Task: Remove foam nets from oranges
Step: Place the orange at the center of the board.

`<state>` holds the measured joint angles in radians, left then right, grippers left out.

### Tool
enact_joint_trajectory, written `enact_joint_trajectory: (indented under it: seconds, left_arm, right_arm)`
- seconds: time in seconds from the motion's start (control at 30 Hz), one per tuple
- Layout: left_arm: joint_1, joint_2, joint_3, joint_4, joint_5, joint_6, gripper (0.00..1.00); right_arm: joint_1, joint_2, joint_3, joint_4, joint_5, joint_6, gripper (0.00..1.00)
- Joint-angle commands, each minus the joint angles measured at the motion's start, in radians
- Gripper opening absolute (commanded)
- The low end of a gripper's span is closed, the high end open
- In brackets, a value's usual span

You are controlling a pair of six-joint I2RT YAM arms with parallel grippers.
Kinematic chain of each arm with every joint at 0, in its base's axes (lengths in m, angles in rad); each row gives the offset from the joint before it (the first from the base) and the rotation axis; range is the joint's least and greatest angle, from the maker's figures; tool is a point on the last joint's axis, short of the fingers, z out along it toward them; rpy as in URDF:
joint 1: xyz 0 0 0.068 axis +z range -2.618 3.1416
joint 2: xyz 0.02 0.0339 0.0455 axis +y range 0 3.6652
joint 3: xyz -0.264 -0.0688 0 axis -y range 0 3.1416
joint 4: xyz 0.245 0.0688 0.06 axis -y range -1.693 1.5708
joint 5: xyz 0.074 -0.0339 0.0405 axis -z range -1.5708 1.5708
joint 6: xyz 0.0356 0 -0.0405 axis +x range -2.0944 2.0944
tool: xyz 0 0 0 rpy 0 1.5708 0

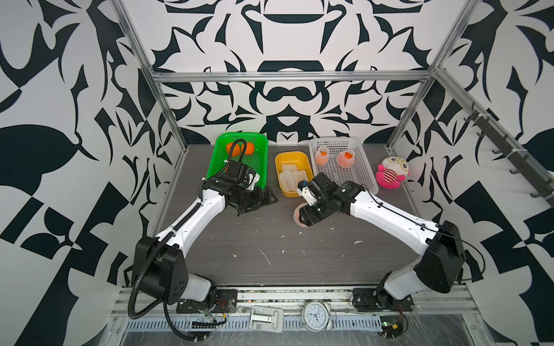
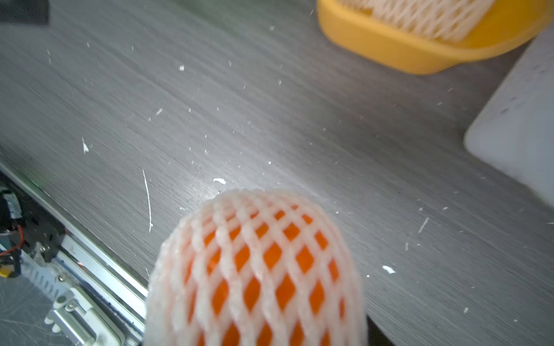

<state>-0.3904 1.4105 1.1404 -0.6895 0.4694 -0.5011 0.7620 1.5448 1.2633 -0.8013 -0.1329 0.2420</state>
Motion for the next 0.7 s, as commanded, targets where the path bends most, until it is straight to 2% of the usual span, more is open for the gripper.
enact_joint_trajectory:
  seconds: [0.0,0.27,0.5,0.67]
  left_arm:
    - [0.007,-0.047,-0.031,-0.030,0.017,-0.001,0.99]
    - [0.018,-0.102,-0.135,-0.008,-0.007,-0.002,1.00]
    - [0.023,-0.115,-0.198,0.016,-0.011,-0.005,0.99]
    - [0.025,-0.107,-0.226,0.034,-0.010,-0.006,0.99]
  right_arm:
    - [0.048,0.017,-0.017,0.057,0.022,0.040,0.49]
    - [0.157,0.146,-0.021,0.131,0.052,0.085,0.49]
    - [0.181,0.183,-0.050,0.200,0.064,0.106,0.50]
    - [0.188,0.205,-0.051,0.227,0.057,0.109,0.54]
